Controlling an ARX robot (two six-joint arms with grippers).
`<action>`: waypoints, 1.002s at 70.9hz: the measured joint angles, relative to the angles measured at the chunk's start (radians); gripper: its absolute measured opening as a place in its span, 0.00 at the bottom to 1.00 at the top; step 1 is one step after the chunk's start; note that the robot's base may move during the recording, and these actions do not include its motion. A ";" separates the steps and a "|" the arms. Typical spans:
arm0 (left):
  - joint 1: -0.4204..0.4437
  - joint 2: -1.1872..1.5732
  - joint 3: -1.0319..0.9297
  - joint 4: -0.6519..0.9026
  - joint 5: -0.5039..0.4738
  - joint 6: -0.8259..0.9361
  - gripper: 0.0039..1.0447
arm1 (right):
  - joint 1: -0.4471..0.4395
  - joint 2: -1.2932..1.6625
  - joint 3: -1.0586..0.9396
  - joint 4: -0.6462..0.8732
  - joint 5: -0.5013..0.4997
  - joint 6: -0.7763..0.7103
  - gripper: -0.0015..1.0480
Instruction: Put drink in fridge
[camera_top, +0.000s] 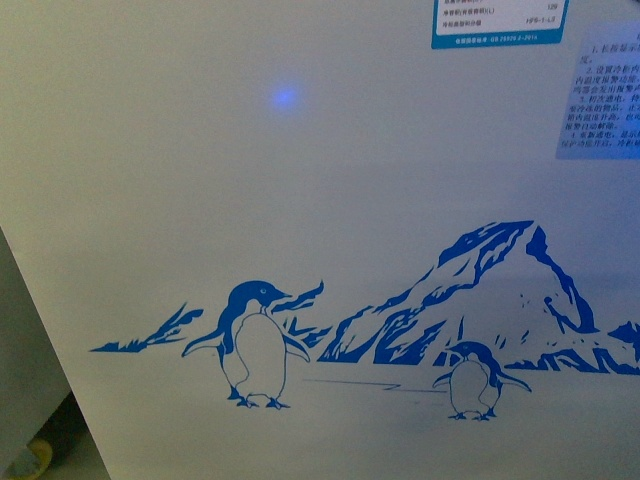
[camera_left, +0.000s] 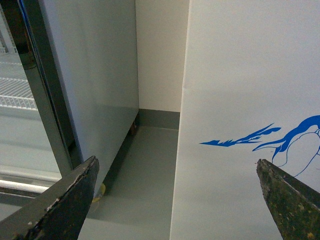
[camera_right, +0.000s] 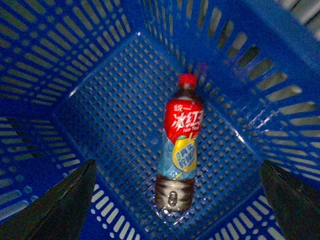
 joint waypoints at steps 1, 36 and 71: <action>0.000 0.000 0.000 0.000 0.000 0.000 0.92 | 0.001 0.049 0.020 0.006 0.011 0.008 0.93; 0.000 0.000 0.000 0.000 0.000 0.000 0.92 | 0.037 0.603 0.398 0.010 0.048 0.066 0.93; 0.000 0.000 0.000 0.000 0.000 0.000 0.92 | 0.072 0.781 0.590 -0.064 0.070 0.069 0.93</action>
